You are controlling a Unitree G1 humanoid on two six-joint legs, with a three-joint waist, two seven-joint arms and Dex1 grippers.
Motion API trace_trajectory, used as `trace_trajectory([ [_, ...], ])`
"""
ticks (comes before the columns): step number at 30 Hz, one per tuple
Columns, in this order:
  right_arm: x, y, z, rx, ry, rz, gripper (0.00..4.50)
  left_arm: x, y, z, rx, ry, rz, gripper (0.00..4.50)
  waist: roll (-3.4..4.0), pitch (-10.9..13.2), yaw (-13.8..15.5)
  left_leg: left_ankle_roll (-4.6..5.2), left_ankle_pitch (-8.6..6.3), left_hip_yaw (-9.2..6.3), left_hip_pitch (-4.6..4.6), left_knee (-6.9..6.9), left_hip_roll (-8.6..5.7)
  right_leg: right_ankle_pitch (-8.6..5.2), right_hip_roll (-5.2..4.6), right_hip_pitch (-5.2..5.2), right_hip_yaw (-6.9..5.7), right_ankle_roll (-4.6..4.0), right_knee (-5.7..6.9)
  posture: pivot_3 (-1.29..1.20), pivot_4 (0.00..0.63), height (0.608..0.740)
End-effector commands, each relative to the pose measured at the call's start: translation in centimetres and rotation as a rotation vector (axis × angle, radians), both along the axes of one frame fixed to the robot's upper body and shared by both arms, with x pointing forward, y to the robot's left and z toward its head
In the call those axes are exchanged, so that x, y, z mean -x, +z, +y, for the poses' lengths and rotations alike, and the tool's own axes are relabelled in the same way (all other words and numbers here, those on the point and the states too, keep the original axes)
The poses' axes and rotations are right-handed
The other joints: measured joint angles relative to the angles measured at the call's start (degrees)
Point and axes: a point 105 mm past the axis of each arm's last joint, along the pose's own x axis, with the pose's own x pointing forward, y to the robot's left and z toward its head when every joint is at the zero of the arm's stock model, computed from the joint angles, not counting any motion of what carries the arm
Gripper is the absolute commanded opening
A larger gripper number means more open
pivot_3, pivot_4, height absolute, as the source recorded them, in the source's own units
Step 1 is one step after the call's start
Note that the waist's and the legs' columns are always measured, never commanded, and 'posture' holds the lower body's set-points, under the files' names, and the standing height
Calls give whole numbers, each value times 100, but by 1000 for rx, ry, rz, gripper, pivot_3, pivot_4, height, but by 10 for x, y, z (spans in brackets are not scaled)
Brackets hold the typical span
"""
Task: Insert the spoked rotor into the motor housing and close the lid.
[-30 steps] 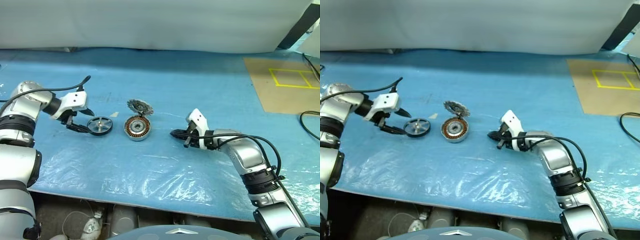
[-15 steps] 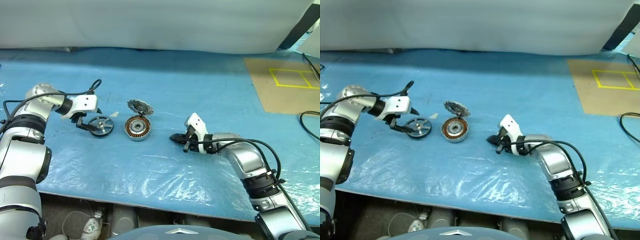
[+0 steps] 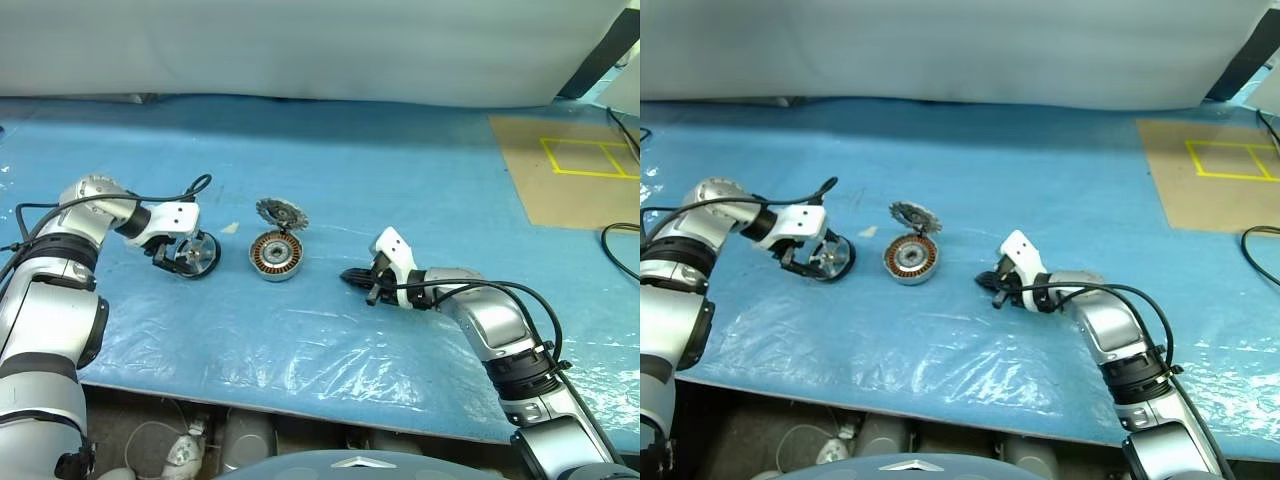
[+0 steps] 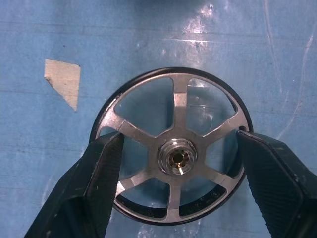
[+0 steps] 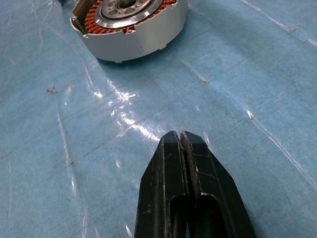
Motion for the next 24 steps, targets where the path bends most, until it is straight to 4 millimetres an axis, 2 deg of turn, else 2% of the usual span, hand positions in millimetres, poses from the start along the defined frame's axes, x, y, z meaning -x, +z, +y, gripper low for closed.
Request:
trace_trajectory([
  [1,1,9,3,-14,17,-34,0,4,-1,4,-8,1,14,3200,0,0,-1,0,0,0,0,0,1,0,0,0,0,0,0,0,150,740],
  [5,0,9,4,-13,16,-35,0,3,-7,1,-1,1,-2,1990,6,-3,1,0,0,0,8,-2,2,0,-2,5,1,0,1,0,150,740],
  [9,0,9,4,-13,18,-34,0,7,-13,1,-2,-15,8,1990,9,-5,19,1,0,1,31,-2,-1,0,-16,25,1,2,2,0,150,740],
  [10,0,10,5,-16,18,-33,0,8,-15,0,0,-19,10,1637,11,-5,19,1,0,1,31,-1,-2,1,-19,26,1,4,1,0,150,740],
  [12,-1,11,5,-20,19,-34,0,9,-17,-3,23,-23,5,1358,14,-7,18,2,1,4,35,-1,-9,2,-28,27,3,5,2,0,150,740],
  [18,-2,12,6,-21,25,-36,0,8,-11,-16,158,-7,-12,1358,18,-9,44,2,1,6,35,-3,-11,2,-30,27,4,5,2,0,150,740],
  [24,-6,13,7,-22,29,-39,0,7,0,-18,237,33,-43,1358,18,-9,47,2,1,7,31,-2,-9,2,-29,24,3,5,3,0,150,740],
])
